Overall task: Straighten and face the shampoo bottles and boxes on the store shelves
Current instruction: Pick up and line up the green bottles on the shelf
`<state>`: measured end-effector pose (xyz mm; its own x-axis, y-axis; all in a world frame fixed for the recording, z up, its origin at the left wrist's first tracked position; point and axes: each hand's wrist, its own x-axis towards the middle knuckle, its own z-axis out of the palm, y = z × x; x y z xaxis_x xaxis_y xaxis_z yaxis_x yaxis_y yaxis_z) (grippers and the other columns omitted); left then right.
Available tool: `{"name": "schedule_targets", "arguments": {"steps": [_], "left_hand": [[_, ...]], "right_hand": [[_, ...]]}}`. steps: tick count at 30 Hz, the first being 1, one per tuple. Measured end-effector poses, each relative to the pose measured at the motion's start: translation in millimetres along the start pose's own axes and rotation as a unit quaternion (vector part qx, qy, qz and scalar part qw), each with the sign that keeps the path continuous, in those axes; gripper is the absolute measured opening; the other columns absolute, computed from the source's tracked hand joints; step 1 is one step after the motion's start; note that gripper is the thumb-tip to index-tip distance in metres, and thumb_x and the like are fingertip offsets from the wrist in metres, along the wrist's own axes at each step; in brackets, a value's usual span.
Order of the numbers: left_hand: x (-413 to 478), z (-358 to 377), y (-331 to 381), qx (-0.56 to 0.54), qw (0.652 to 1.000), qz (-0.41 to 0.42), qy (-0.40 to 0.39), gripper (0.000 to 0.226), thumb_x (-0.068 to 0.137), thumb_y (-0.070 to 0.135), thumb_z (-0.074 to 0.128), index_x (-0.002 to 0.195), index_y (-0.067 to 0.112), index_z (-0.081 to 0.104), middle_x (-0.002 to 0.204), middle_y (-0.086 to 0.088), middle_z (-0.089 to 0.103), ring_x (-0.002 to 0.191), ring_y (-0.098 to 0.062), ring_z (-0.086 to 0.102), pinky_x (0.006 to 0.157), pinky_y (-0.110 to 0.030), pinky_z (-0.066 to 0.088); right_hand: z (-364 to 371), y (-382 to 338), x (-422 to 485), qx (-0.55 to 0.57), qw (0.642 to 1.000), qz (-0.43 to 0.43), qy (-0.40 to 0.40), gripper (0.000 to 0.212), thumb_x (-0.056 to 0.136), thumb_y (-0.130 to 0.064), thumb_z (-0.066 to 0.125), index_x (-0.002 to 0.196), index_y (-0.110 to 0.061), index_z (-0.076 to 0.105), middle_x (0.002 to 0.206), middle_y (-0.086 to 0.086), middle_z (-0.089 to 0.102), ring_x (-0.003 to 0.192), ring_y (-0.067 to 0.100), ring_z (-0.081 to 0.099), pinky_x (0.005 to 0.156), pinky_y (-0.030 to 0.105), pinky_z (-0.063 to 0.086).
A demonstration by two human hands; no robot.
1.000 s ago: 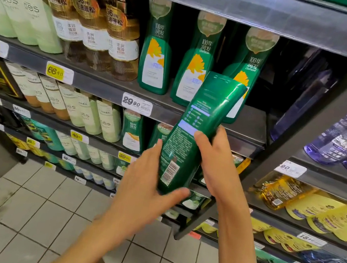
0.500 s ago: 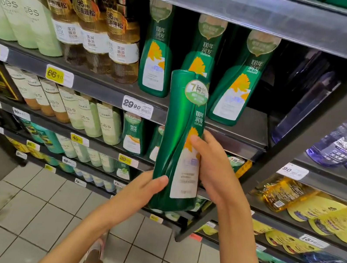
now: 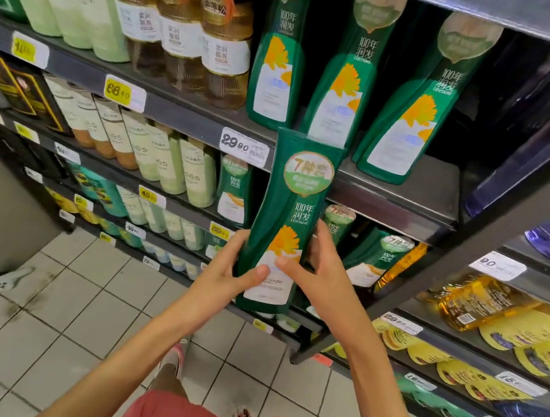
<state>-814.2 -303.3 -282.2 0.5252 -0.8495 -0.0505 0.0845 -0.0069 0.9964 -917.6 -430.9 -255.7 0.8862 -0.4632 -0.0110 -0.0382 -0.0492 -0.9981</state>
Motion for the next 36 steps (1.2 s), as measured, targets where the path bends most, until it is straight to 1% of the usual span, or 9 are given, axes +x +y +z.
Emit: {"name": "schedule_targets", "arguments": {"steps": [8, 13, 18, 22, 25, 28, 30, 33, 36], "left_hand": [[-2.4, -6.4, -6.3, 0.104, 0.994, 0.034, -0.024, 0.061, 0.083, -0.001, 0.064, 0.127, 0.032, 0.035, 0.127, 0.006, 0.052, 0.118, -0.003, 0.051, 0.097, -0.019, 0.042], [-18.8, -13.0, 7.7, 0.032, 0.998, -0.038, -0.03, 0.052, 0.081, 0.006, 0.069, 0.125, 0.02, 0.046, 0.119, 0.001, 0.062, 0.109, -0.007, 0.06, 0.086, -0.017, 0.048], [-42.4, -15.3, 28.8, -0.15, 0.974, -0.169, 0.016, 0.029, 0.076, 0.035, 0.066, 0.099, 0.019, 0.072, 0.105, -0.006, 0.072, 0.094, -0.019, 0.069, 0.068, -0.022, 0.055], [-42.7, -17.5, 39.0, -0.174, 0.955, -0.241, 0.014, 0.033, 0.067, 0.044, 0.063, 0.086, 0.021, 0.077, 0.101, -0.007, 0.073, 0.087, -0.018, 0.071, 0.063, -0.022, 0.056], [-42.4, -16.5, 39.1, -0.168, 0.961, -0.216, 0.032, 0.038, 0.069, 0.041, 0.062, 0.095, 0.017, 0.074, 0.1, -0.006, 0.073, 0.086, -0.017, 0.071, 0.062, -0.02, 0.055], [-44.6, -17.0, 34.4, -0.09, 0.982, -0.153, 0.06, 0.044, 0.072, 0.033, 0.063, 0.113, 0.018, 0.061, 0.104, 0.0, 0.072, 0.094, -0.015, 0.069, 0.069, -0.021, 0.055], [-42.7, -14.6, 34.4, -0.022, 0.992, -0.103, 0.068, 0.043, 0.072, 0.03, 0.065, 0.113, 0.023, 0.059, 0.109, 0.005, 0.07, 0.1, -0.014, 0.066, 0.078, -0.026, 0.055], [-32.7, -2.6, 38.9, 0.018, 0.997, -0.043, 0.056, 0.042, 0.072, 0.026, 0.065, 0.113, 0.027, 0.057, 0.107, 0.011, 0.069, 0.097, -0.006, 0.066, 0.077, -0.021, 0.054], [-15.8, 20.5, 45.2, 0.05, 0.998, 0.007, 0.026, 0.039, 0.079, 0.016, 0.066, 0.113, 0.03, 0.053, 0.103, 0.02, 0.069, 0.094, 0.002, 0.065, 0.074, -0.01, 0.049]], "right_hand": [[13.2, 15.1, -9.2, 0.011, 0.998, -0.059, 0.004, 0.065, 0.082, -0.001, 0.066, 0.118, -0.052, 0.05, 0.117, -0.02, 0.062, 0.114, 0.005, 0.057, 0.09, 0.016, 0.046], [10.2, 5.8, -6.7, 0.009, 0.997, 0.03, -0.067, 0.051, 0.086, -0.027, 0.066, 0.128, -0.043, 0.042, 0.113, -0.018, 0.065, 0.109, 0.004, 0.061, 0.088, 0.021, 0.051], [20.6, -14.0, 6.2, 0.08, 0.969, 0.203, -0.116, 0.023, 0.089, -0.031, 0.061, 0.106, -0.015, 0.062, 0.096, -0.001, 0.074, 0.087, 0.01, 0.07, 0.067, 0.021, 0.055], [33.3, -14.1, 10.8, 0.073, 0.957, 0.262, -0.098, 0.041, 0.088, -0.037, 0.061, 0.109, -0.002, 0.065, 0.1, 0.01, 0.073, 0.088, 0.019, 0.071, 0.069, 0.025, 0.055], [34.9, -8.0, 8.8, 0.075, 0.967, 0.229, -0.083, 0.035, 0.09, -0.038, 0.059, 0.111, -0.011, 0.064, 0.1, 0.002, 0.073, 0.087, 0.011, 0.07, 0.065, 0.02, 0.053], [30.7, 0.8, -1.8, 0.13, 0.973, 0.169, -0.093, 0.041, 0.085, -0.034, 0.062, 0.124, -0.023, 0.054, 0.117, -0.005, 0.068, 0.109, 0.013, 0.063, 0.089, 0.029, 0.053], [29.0, 3.1, -11.7, 0.149, 0.977, 0.127, -0.085, 0.045, 0.08, -0.031, 0.063, 0.124, -0.025, 0.053, 0.121, -0.006, 0.066, 0.114, 0.012, 0.06, 0.093, 0.028, 0.051], [26.0, 3.8, -23.6, 0.149, 0.986, 0.07, 0.019, 0.042, 0.079, -0.029, 0.063, 0.12, -0.028, 0.053, 0.115, -0.009, 0.068, 0.109, 0.007, 0.062, 0.084, 0.021, 0.052], [13.8, 1.0, -32.6, 0.165, 0.979, 0.018, 0.119, 0.041, 0.077, -0.029, 0.063, 0.118, -0.029, 0.055, 0.113, -0.01, 0.069, 0.108, 0.009, 0.063, 0.087, 0.022, 0.051]]}}
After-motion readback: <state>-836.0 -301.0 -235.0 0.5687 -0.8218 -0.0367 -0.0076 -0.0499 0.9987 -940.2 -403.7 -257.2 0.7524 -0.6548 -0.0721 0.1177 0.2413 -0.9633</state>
